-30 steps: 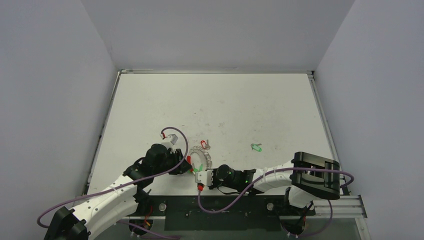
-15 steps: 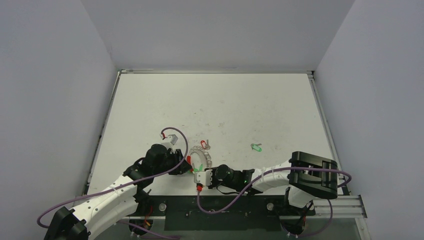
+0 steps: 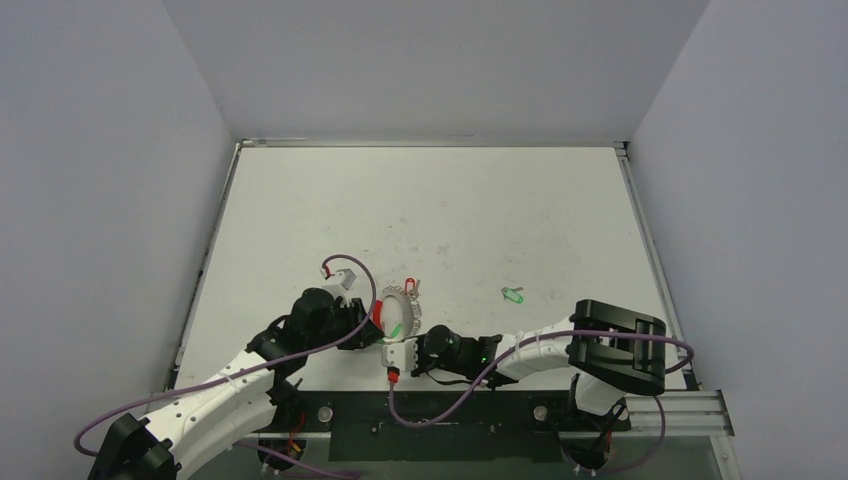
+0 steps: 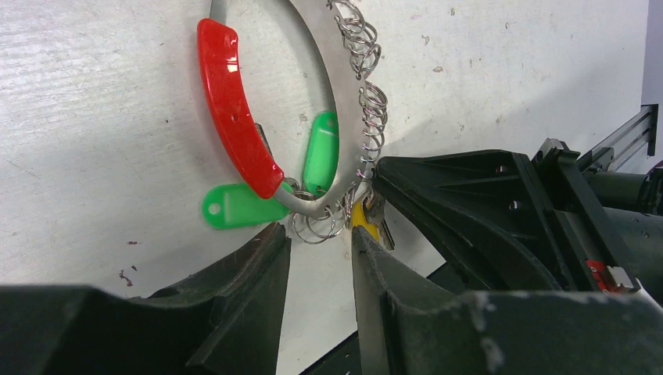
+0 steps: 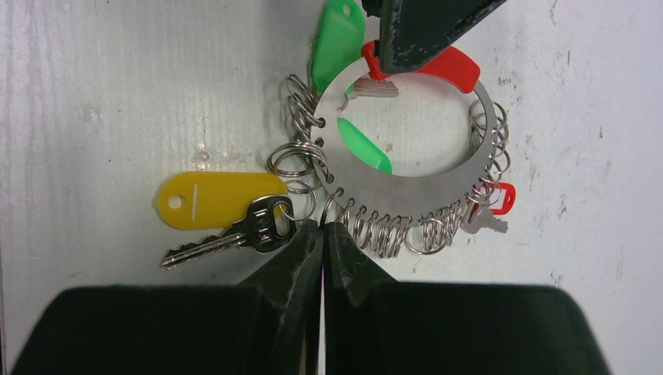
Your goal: Put the keys on the keyring
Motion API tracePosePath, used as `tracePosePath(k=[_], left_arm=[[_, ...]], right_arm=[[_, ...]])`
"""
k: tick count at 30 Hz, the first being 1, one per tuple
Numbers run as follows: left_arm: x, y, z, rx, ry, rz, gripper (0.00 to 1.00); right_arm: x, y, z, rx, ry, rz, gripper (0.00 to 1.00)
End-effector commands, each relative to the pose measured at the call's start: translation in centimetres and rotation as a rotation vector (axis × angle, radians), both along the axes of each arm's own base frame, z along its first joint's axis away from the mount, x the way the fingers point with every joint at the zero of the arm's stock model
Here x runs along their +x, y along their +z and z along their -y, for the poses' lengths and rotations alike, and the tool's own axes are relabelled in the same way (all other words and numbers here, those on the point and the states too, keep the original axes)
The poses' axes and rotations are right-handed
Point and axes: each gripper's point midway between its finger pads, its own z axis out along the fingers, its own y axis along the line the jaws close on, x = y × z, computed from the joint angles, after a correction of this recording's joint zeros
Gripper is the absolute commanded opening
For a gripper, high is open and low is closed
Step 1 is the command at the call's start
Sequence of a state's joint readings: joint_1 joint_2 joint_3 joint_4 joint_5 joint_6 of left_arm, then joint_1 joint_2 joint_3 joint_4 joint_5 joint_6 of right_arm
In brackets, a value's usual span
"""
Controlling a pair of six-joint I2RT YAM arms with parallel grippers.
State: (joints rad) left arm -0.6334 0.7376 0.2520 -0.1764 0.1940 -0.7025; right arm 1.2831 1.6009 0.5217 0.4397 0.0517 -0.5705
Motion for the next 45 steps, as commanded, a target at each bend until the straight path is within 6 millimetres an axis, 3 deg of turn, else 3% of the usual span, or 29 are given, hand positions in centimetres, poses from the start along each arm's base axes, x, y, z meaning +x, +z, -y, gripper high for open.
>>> tracePosePath(k=[1, 7, 15, 26, 31, 38, 45], left_arm=[[0.6, 1.2, 0.4, -0.023, -0.001, 0.045, 0.33], [0.8, 1.5, 0.2, -0.009, -0.003, 0.062, 0.33], [0.9, 1.9, 0.2, -0.01, -0.007, 0.079, 0.32], [1.2, 4.3, 0.9, -0.041, -0.092, 0.224, 0.33], [1.5, 5.9, 0.7, -0.045, -0.121, 0.337, 0.34], [1.8, 7.6, 0.4, -0.078, -0.097, 0.42, 0.35], [1.8, 8.0, 0.1, -0.087, -0.077, 0.441, 0.37]], right_arm=[[-0.2, 1.2, -0.7, 0.036, 0.03, -0.043, 0.0], [0.0, 2.7, -0.5, 0.12, 0.014, -0.137, 0.0], [0.1, 4.9, -1.1, 0.25, 0.0, -0.44, 0.0], [-2.8, 6.0, -1.9, 0.225, 0.147, -0.586, 0.0], [-1.5, 6.1, -0.8, 0.182, 0.084, -0.527, 0.0], [0.0, 4.3, 0.9, 0.084, 0.06, -0.317, 0.19], [1.2, 2.0, 1.1, 0.004, -0.005, -0.149, 0.24]])
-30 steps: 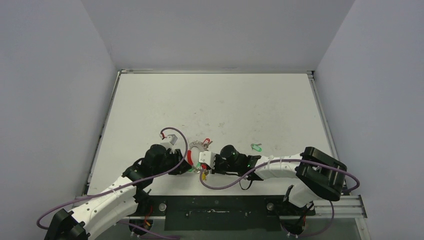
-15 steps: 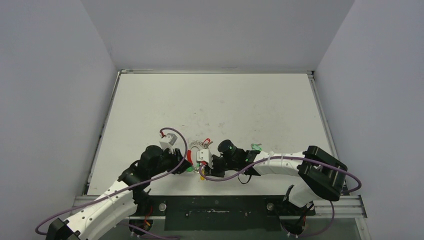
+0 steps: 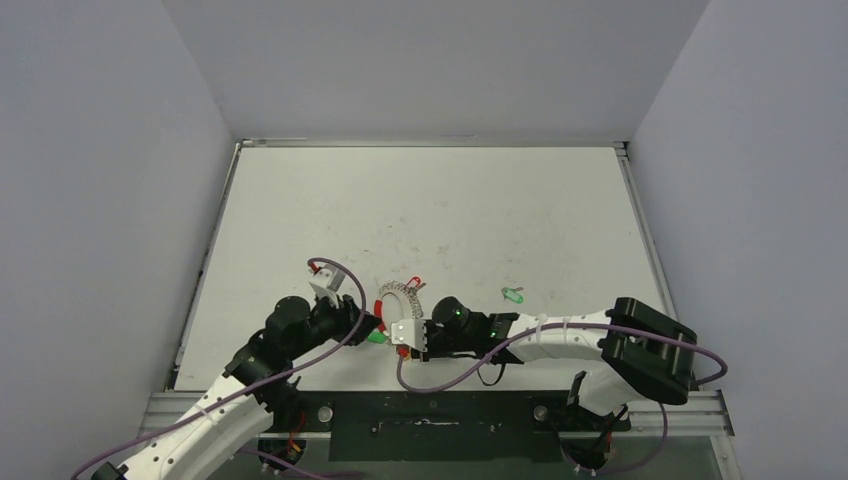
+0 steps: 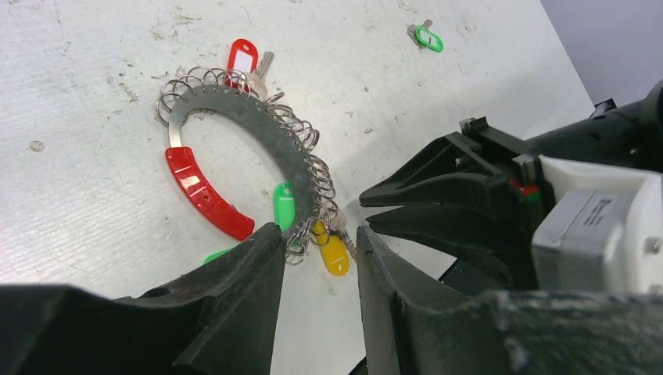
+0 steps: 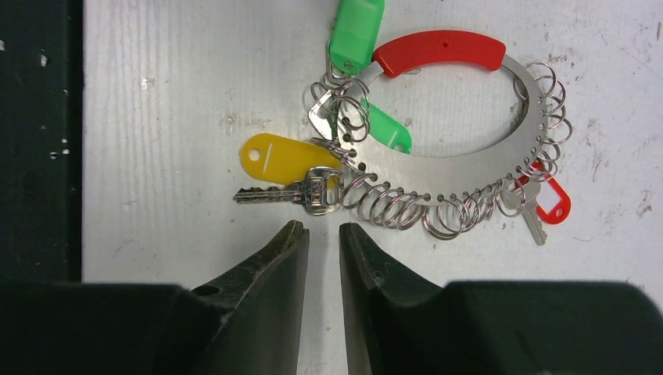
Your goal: Put the keys on the keyring
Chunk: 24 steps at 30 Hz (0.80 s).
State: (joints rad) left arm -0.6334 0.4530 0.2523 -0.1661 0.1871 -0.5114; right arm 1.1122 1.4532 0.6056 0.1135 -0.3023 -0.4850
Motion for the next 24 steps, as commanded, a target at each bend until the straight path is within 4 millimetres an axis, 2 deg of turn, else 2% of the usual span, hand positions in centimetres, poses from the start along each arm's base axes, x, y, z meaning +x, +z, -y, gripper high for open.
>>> tracePosePath(k=[1, 7, 10, 24], left_arm=[[0.7, 1.8, 0.2, -0.031, 0.008, 0.074, 0.37], [0.6, 1.7, 0.2, -0.032, 0.01, 0.067, 0.38], [0.6, 1.6, 0.1, -0.033, 0.014, 0.062, 0.38], [0.6, 1.0, 0.0, -0.033, 0.027, 0.041, 0.38]], right_arm=[[2.3, -0.4, -0.3, -0.029, -0.076, 0.173, 0.24], [4.0, -1.3, 0.5, -0.032, -0.218, 0.234, 0.25], [4.2, -1.5, 0.7, -0.026, -0.231, 0.235, 0.26], [2.5, -1.6, -1.6, 0.051, -0.113, 0.165, 0.28]])
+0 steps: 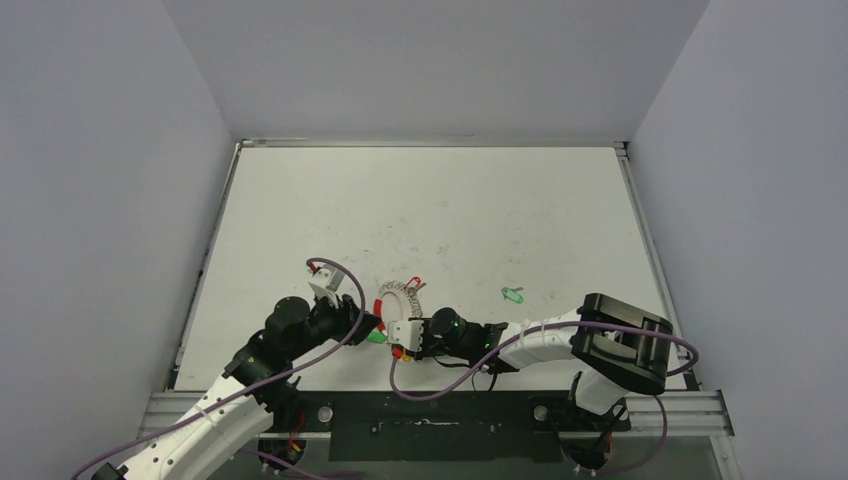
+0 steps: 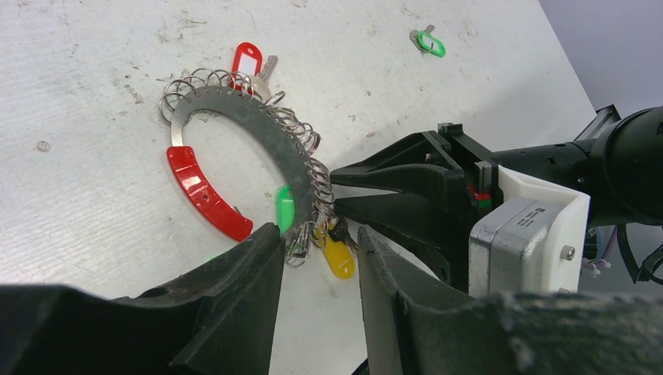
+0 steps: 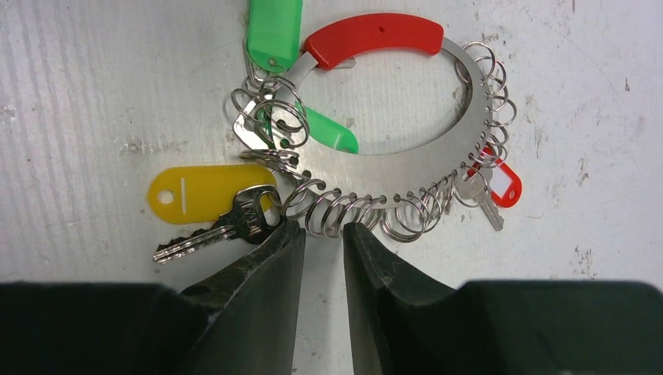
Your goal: Put the keys on the keyring
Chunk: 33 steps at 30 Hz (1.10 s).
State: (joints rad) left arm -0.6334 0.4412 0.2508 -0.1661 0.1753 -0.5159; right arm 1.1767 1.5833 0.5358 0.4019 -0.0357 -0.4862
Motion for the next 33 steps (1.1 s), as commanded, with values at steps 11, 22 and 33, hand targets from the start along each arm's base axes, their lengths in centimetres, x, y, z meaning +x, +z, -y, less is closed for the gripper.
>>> tracePosePath(k=[11, 22, 33], left_arm=[[0.1, -2.4, -0.2, -0.015, 0.077, -0.128, 0.38], [-0.2, -4.1, 1.4, -0.033, 0.035, -0.216, 0.35], [0.5, -4.0, 3.1, -0.047, -0.001, -0.195, 0.35]], right_arm=[[1.6, 4.5, -0.7, 0.24, -0.167, -0.086, 0.57], [5.2, 11.1, 4.0, 0.581, -0.523, -0.114, 0.98], [6.9, 7.8, 10.5, 0.64, -1.099, -0.407, 1.0]])
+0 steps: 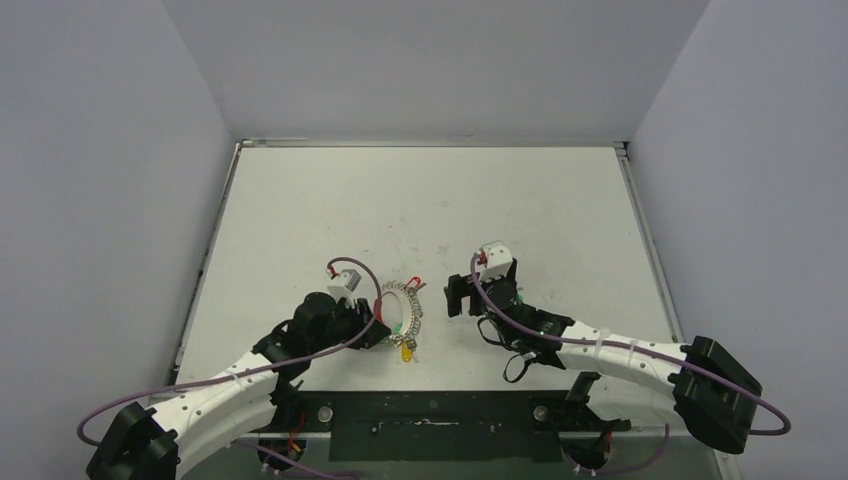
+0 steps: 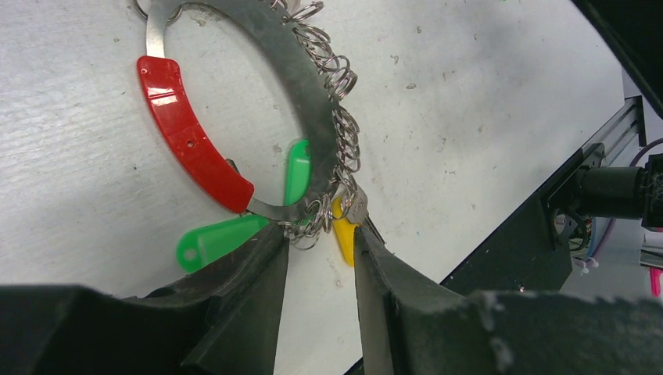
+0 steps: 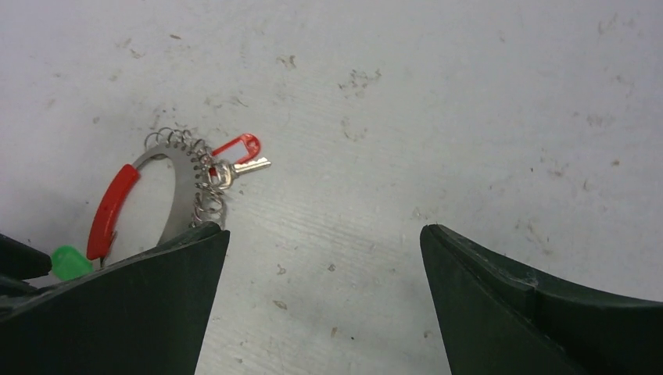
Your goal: Put the keys on the keyring
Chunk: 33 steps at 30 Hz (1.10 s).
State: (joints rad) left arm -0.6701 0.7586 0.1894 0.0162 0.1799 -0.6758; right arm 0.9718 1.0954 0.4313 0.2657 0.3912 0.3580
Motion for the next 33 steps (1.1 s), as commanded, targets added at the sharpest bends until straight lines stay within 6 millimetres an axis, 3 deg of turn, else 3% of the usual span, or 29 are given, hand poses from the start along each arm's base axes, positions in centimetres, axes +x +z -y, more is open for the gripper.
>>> tracePosePath(k=[1, 9, 15, 19, 22, 24, 27, 33], left_arm=[[1.1, 2.0, 1.8, -0.071, -0.025, 0.073, 0.35], [1.4, 1.6, 3.0, -0.053, -0.057, 0.083, 0.37], [0.7, 1.5, 4.5, -0.054, -0.096, 0.087, 0.33], [0.4, 1.8, 5.5, -0.077, -0.114, 0.109, 0.3], [0.4, 2.0, 6.1, -0.082, -0.125, 0.124, 0.29], [0.4, 2.1, 6.5, -0.088, -0.135, 0.137, 0.29], [0.6, 2.8, 7.1, -0.112, -0.151, 0.165, 0.29], [1.0, 4.0, 6.3, -0.108, -0.114, 0.21, 0.41]], right_arm=[[-0.7, -2.9, -0.2, 0.077, -0.058, -0.229, 1.0], [-2.2, -6.5, -6.8, 0.204, 0.142, -0.452, 0.94], [-0.6, -7.0, -10.6, 0.238, 0.218, -0.523, 0.8], [0.4, -7.3, -13.5, 0.287, 0.3, -0.583, 0.56], [0.4, -8.0, -15.5, 0.306, 0.372, -0.646, 0.28], [0.4, -8.4, -16.3, 0.317, 0.404, -0.674, 0.19], [0.6, -8.2, -16.5, 0.317, 0.42, -0.673, 0.22], [1.6, -6.8, -13.5, 0.153, 0.369, -0.573, 0.54]])
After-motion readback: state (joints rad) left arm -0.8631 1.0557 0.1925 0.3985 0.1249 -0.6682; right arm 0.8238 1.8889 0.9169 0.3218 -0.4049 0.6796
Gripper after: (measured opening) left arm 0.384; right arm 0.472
